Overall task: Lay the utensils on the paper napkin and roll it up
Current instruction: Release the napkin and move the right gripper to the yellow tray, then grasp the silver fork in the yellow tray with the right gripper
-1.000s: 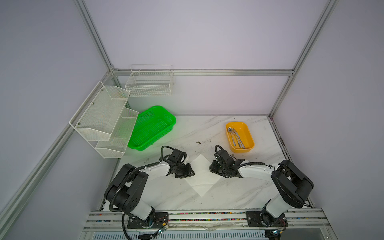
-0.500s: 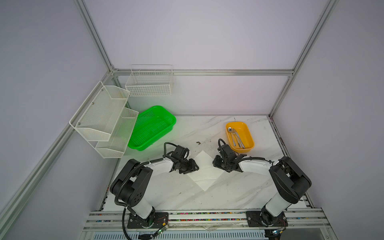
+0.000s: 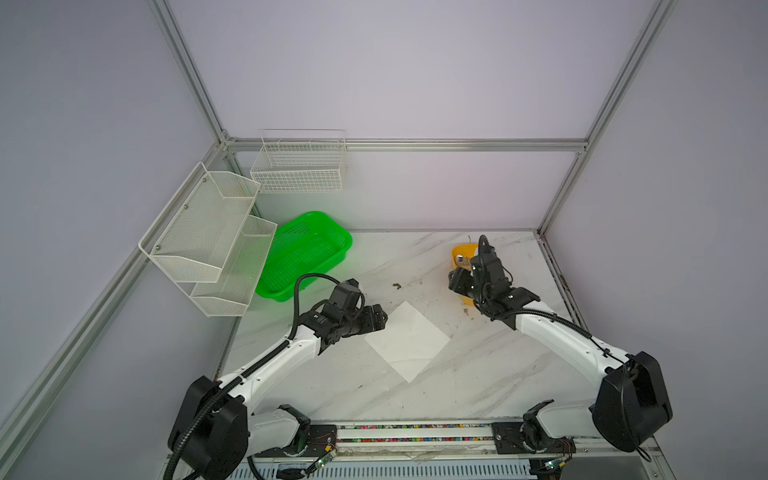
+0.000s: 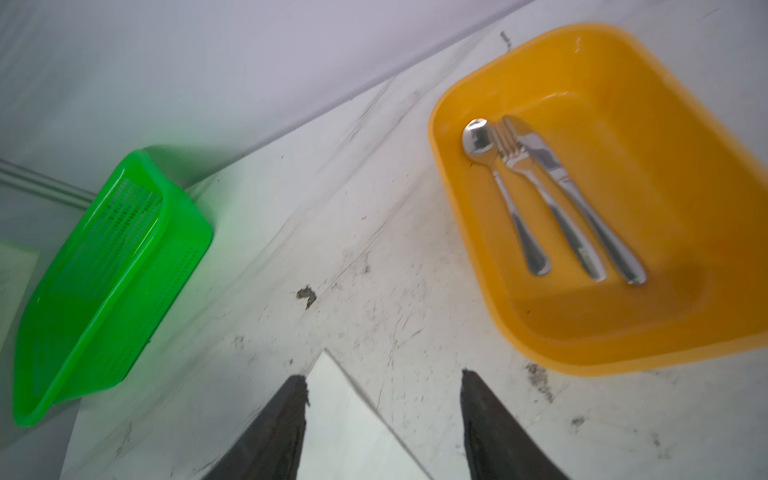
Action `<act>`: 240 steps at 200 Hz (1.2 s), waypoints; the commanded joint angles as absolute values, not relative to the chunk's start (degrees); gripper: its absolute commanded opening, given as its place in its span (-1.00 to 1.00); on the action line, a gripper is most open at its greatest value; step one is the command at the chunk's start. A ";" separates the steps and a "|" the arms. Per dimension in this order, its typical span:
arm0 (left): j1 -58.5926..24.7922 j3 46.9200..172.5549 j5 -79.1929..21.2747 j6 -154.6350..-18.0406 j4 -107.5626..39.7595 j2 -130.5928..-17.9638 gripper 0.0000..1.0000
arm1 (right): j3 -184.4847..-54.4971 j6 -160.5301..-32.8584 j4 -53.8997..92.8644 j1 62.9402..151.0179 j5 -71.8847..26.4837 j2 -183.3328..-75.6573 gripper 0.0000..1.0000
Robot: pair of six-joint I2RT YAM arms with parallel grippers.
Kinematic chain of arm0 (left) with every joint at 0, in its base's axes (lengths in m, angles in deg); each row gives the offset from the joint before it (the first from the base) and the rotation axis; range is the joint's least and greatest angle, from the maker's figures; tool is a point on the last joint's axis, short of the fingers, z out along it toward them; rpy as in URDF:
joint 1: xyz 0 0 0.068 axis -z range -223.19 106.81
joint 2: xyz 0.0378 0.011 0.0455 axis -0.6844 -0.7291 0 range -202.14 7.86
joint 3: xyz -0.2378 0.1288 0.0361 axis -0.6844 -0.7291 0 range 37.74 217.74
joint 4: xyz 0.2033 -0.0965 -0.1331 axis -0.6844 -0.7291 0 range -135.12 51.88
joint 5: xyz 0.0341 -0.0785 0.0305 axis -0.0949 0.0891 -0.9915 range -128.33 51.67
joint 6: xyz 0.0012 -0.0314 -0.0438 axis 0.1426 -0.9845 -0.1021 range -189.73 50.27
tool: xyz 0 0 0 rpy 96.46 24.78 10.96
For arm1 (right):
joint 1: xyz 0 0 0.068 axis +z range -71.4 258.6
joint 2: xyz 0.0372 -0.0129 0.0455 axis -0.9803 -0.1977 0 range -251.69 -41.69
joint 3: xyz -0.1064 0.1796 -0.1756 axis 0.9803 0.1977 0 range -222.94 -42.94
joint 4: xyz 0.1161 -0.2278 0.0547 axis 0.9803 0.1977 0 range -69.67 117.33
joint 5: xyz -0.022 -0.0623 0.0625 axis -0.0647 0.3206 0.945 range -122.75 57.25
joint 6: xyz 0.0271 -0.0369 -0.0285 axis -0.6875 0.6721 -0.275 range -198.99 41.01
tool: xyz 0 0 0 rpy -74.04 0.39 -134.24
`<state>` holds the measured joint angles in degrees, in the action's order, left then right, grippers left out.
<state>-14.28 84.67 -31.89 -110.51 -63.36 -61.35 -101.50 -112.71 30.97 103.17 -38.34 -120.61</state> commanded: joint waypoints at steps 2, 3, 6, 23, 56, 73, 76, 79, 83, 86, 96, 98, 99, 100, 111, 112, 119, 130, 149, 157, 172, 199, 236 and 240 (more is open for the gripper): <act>-14.53 89.16 -38.13 -107.19 -64.81 -58.45 1.00 | -103.94 -108.93 35.77 97.56 -30.95 -124.55 0.31; -14.53 89.24 -38.18 -106.87 -64.83 -58.38 0.99 | -104.16 -108.82 35.83 97.44 -30.49 -124.83 0.31; -14.61 89.36 -38.11 -105.61 -64.99 -58.20 0.99 | -104.73 -108.25 36.07 96.96 -29.59 -125.72 0.32; -15.28 92.95 -39.69 -99.29 -70.89 -58.52 0.99 | -108.98 -105.16 38.28 95.86 -26.57 -131.56 0.36; -15.42 98.77 -50.70 -98.26 -82.47 -58.96 0.99 | -117.94 -99.70 45.42 95.59 -29.80 -142.61 0.39; -15.50 97.94 -50.37 -97.77 -82.18 -58.39 0.99 | -119.58 -98.69 46.83 95.63 -31.75 -145.84 0.39; -15.50 97.85 -49.99 -97.77 -82.03 -58.36 0.99 | -119.83 -98.35 46.98 95.65 -31.41 -146.32 0.40; -15.50 97.79 -49.64 -97.79 -81.81 -58.32 0.99 | -120.12 -97.81 47.31 95.60 -31.09 -146.84 0.39; -15.50 97.60 -49.10 -97.90 -81.62 -58.31 0.99 | -120.69 -97.24 48.11 95.60 -30.98 -147.48 0.39; -15.50 97.40 -48.62 -97.96 -81.34 -58.17 0.99 | -121.15 -96.55 48.77 95.61 -31.02 -147.90 0.39; -15.57 96.86 -47.25 -98.35 -80.42 -58.13 0.99 | -121.77 -94.82 50.25 95.64 -31.06 -148.76 0.39; -15.59 96.75 -46.95 -98.49 -80.16 -58.14 0.99 | -121.71 -94.82 50.36 95.60 -30.73 -148.75 0.38; -15.59 96.69 -46.86 -98.52 -80.06 -58.14 0.99 | -121.70 -94.82 50.33 95.62 -30.55 -148.70 0.39; -15.63 96.61 -46.73 -98.58 -80.01 -58.14 0.99 | -121.61 -94.77 50.32 95.64 -30.33 -148.72 0.38; -15.59 95.94 -46.03 -99.61 -78.96 -57.97 0.99 | -120.43 -93.61 49.72 95.69 -25.65 -148.35 0.38; -15.59 95.84 -45.96 -99.66 -78.89 -57.97 0.99 | -120.31 -93.51 49.66 95.71 -25.25 -148.33 0.37; -15.66 95.45 -45.46 -100.04 -78.25 -57.81 0.99 | -119.87 -93.00 50.10 95.72 -22.88 -148.28 0.35; -15.60 95.31 -44.39 -100.39 -77.77 -57.63 0.99 | -119.16 -92.91 51.36 95.79 -21.23 -148.24 0.25; -15.68 95.53 -43.40 -101.25 -77.83 -56.71 0.99 | -115.94 -94.33 51.58 96.13 -19.62 -146.20 0.24; -15.68 95.32 -43.18 -101.53 -77.83 -55.99 0.99 | -114.30 -95.06 51.34 96.30 -18.27 -144.88 0.24; -15.70 94.43 -42.99 -101.64 -77.51 -54.13 0.99 | -111.33 -96.37 50.16 96.96 -14.71 -142.11 0.23; -15.95 91.39 -43.68 -99.13 -74.60 -51.02 0.99 | -109.35 -98.29 48.42 98.87 -11.31 -138.06 0.24; -16.21 88.94 -40.26 -95.09 -65.90 -49.40 0.99 | -115.75 -99.78 52.98 98.26 -29.46 -135.30 0.17; -16.21 88.55 -39.25 -94.82 -64.31 -49.36 0.99 | -116.79 -99.29 53.68 97.77 -31.12 -135.78 0.13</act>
<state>-15.81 92.43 -43.61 -98.55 -73.76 -50.02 -111.60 -98.87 49.94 99.22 -18.82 -136.98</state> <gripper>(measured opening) 0.995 0.608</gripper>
